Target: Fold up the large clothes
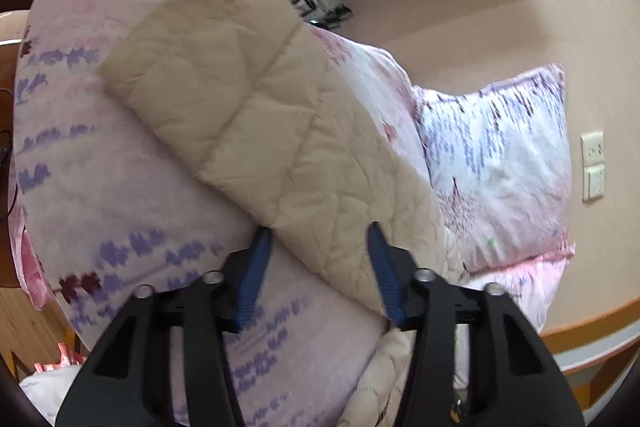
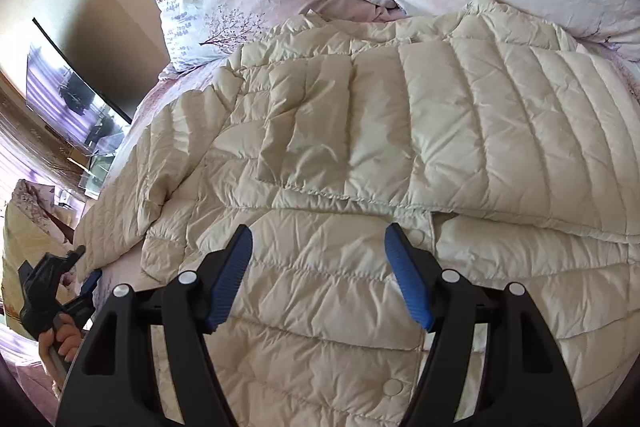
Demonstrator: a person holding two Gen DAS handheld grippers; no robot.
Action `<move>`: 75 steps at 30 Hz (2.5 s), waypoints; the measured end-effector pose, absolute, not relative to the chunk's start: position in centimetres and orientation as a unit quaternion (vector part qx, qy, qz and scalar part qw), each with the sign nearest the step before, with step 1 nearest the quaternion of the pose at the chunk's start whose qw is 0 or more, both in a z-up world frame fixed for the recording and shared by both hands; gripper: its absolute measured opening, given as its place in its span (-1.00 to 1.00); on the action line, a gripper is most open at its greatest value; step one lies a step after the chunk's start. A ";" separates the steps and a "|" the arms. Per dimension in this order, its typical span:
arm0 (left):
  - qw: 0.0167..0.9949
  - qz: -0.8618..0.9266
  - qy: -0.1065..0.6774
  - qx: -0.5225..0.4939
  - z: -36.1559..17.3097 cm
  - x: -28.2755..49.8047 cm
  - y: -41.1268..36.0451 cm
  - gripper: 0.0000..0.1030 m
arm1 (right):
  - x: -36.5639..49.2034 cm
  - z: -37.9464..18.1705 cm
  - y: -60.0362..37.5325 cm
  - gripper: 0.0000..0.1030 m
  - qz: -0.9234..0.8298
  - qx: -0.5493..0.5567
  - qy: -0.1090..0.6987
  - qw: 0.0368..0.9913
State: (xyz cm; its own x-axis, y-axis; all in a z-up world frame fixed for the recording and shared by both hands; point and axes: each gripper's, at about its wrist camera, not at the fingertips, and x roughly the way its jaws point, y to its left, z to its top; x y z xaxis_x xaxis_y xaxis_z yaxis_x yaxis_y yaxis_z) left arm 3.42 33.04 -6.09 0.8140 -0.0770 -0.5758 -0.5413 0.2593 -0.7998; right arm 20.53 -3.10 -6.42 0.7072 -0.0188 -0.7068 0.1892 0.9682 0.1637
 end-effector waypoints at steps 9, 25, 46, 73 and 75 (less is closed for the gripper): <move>0.744 0.168 0.262 -0.592 -7.8 3.5 35.2 -0.99 | 19.7 -6.7 -3.9 0.34 -0.045 0.123 0.382 0.915; 0.885 -0.009 0.183 -0.427 7.9 10.8 28.6 -1.00 | 17.0 -5.6 -5.5 0.35 -0.058 0.124 0.354 0.925; 0.842 -0.282 0.406 -0.216 2.0 22.7 -2.5 -0.83 | 12.6 -6.2 -14.6 0.35 -0.188 0.171 0.321 0.913; 0.822 -0.156 0.443 -0.320 -3.3 20.7 12.7 0.67 | 23.7 -7.5 2.0 -0.88 -0.124 -0.209 0.283 0.928; 0.822 -0.157 0.444 -0.320 -3.4 20.8 12.7 0.68 | 23.2 -6.3 0.2 -0.92 -0.117 -0.142 0.270 0.945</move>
State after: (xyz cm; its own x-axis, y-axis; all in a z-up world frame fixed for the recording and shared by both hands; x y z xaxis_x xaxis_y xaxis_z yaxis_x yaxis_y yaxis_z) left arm 20.82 12.71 -3.37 0.5567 -0.5417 -0.6298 -0.0258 0.7465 -0.6649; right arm 23.22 0.18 -6.29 0.8267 -0.2972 -0.4777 0.1434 0.9323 -0.3319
